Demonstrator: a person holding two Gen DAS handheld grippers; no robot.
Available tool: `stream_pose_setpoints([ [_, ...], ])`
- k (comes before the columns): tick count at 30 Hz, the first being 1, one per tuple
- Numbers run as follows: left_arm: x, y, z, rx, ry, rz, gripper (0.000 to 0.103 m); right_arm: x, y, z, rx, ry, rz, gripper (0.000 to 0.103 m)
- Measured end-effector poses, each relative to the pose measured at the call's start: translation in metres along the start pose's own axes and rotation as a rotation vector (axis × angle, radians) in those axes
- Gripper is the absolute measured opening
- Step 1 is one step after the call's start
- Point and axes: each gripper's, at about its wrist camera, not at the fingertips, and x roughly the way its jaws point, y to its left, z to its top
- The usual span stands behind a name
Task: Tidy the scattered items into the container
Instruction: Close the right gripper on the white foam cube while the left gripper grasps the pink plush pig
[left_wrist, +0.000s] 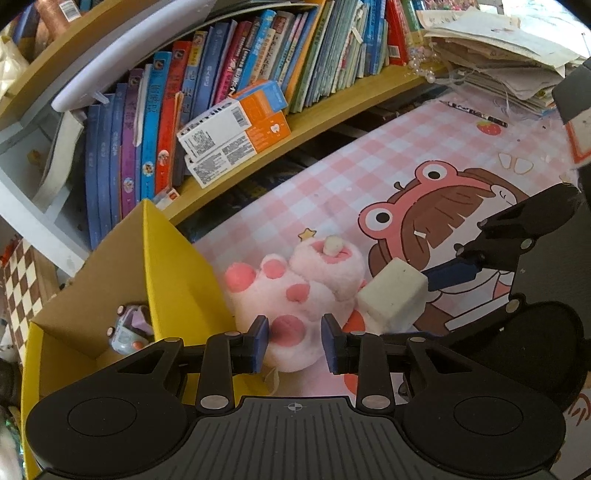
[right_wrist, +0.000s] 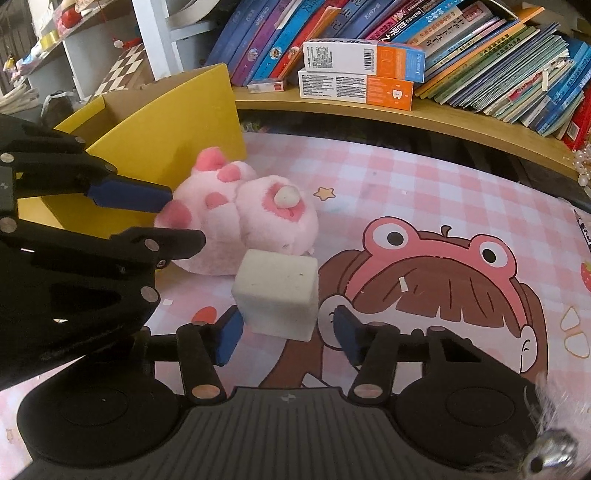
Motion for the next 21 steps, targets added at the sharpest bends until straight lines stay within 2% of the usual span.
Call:
stream_pose_setpoints([
  [2,0.002,0.000,0.001,-0.001,0.010,-0.004,0.030,-0.001,0.001,-0.001,-0.007,-0.004,0.009,0.040],
  [6,0.004,-0.002,-0.001,0.009,0.017,-0.009,0.028,-0.004,0.002,-0.002,-0.022,-0.009,0.011,0.036],
  [8,0.005,-0.002,-0.002,0.016,0.023,-0.009,0.020,-0.006,0.002,-0.002,-0.021,-0.009,0.003,0.035],
  [12,0.003,0.001,-0.004,0.018,0.026,-0.037,0.016,-0.015,-0.001,-0.004,-0.022,-0.011,-0.015,0.034],
  [21,-0.024,0.002,0.002,0.001,-0.057,-0.078,0.013,-0.042,-0.006,-0.013,-0.004,-0.020,-0.040,0.034],
])
